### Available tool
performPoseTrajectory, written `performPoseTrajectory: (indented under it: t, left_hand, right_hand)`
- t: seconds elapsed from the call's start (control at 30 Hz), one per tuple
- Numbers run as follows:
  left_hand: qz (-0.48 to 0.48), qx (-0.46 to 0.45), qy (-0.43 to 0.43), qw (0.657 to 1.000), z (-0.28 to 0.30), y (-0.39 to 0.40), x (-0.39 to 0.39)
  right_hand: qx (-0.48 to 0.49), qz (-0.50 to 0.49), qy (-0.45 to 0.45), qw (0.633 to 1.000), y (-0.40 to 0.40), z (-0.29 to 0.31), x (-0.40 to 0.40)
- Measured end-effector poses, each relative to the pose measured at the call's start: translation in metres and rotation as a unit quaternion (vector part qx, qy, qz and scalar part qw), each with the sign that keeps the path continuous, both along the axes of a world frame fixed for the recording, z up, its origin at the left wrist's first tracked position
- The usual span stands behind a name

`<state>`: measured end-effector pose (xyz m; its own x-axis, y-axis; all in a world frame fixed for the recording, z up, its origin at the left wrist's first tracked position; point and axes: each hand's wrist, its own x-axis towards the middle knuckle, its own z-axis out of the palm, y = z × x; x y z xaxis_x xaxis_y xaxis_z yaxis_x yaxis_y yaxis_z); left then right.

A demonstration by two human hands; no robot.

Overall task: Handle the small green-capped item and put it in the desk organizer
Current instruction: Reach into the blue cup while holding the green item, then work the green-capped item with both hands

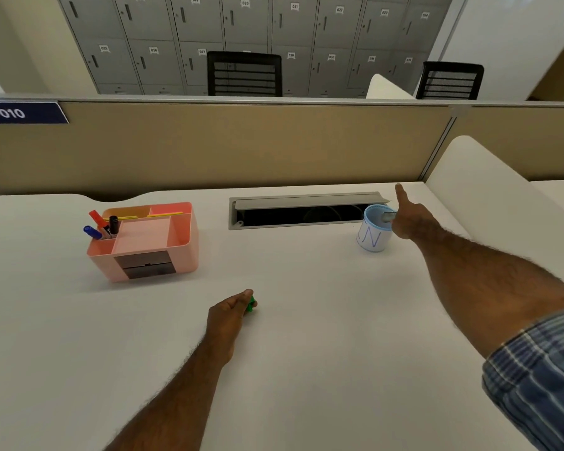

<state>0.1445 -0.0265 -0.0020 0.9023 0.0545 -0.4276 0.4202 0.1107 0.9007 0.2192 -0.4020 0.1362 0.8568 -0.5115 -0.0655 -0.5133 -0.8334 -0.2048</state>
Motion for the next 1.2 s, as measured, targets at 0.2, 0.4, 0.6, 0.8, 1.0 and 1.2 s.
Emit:
performPoseTrajectory:
  t: [0.2,0.4,0.6,0.8,1.0,1.2]
  left_hand:
    - [0.019,-0.014,0.010,1.000,0.000,-0.002,0.000]
    - [0.040,-0.022,0.030,0.999,0.001,-0.001,0.002]
    - [0.057,-0.034,0.032,0.997,0.002,-0.001,0.002]
    - [0.072,-0.031,0.025,0.997,0.000,0.002,0.000]
    - [0.079,-0.022,0.027,0.996,-0.002,0.002,-0.004]
    - [0.063,-0.028,0.020,0.997,0.001,0.004,-0.008]
  right_hand:
    - [0.185,-0.052,-0.215,0.958,0.028,-0.003,-0.004]
    - [0.503,-0.044,-0.225,0.834,0.105,-0.029,-0.048]
    - [0.591,-0.001,-0.129,0.796,0.181,-0.066,-0.102]
    - [0.530,0.025,-0.063,0.845,0.225,-0.096,-0.135]
    - [0.522,0.043,-0.033,0.851,0.242,-0.109,-0.143]
    - [0.507,0.064,-0.041,0.859,0.251,-0.111,-0.138]
